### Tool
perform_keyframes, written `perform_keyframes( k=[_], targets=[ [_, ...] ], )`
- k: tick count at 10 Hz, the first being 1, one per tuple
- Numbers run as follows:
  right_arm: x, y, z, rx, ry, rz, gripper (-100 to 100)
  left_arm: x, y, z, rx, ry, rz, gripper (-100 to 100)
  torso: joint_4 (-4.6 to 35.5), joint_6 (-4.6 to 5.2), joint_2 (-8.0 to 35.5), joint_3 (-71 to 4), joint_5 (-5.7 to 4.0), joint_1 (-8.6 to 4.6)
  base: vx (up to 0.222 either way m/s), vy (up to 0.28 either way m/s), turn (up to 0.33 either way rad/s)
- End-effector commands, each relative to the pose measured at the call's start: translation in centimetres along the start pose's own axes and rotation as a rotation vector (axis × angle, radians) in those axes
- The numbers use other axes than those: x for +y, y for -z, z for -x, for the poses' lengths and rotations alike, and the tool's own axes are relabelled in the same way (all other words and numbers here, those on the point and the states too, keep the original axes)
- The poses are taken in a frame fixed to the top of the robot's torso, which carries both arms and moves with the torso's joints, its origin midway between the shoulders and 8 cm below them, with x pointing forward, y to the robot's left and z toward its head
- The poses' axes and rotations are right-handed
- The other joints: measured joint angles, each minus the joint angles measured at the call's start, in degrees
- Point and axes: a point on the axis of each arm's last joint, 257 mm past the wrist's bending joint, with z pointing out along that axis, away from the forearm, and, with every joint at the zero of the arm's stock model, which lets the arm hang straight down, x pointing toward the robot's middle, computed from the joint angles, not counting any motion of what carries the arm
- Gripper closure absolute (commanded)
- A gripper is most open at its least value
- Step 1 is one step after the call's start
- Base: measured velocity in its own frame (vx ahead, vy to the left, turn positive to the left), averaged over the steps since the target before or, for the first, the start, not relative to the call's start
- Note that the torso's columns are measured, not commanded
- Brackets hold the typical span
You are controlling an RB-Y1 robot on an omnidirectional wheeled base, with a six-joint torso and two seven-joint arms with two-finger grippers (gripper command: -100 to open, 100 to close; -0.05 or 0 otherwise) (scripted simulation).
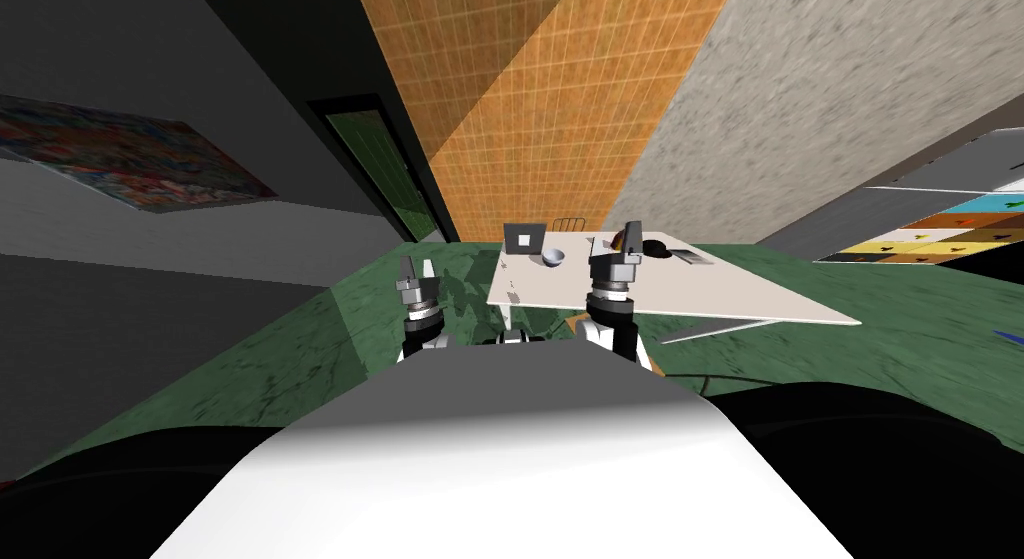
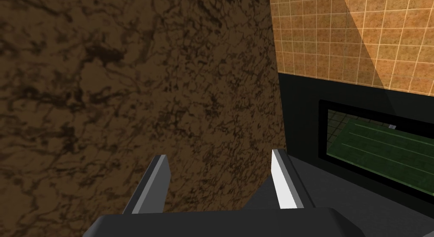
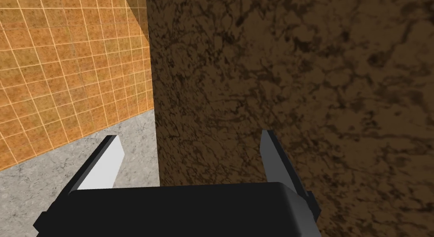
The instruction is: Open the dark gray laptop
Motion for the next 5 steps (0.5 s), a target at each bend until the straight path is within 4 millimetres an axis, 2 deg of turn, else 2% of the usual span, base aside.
perform_keyframes(
  k=[1, 5],
  targets=[
    [-0.1, 0.1, -1.5, 0.076, 0.052, 0.003, -100, 0.0, 0.0, 0.0, 0.000, 0.000, 0.000, 0, 0.6, 0.00, 0.6, -1.1, 0.03, 0.08, -0.015, 0.088, -0.034],
    [-0.8, 0.7, -4.2, 0.202, 0.176, 0.010, -100, 0.0, 0.0, 0.0, 0.000, 0.000, 0.000, 0, 0.8, 0.00, 0.8, -1.4, 0.02, 0.07, -0.013, 0.177, -0.047]
  ],
)
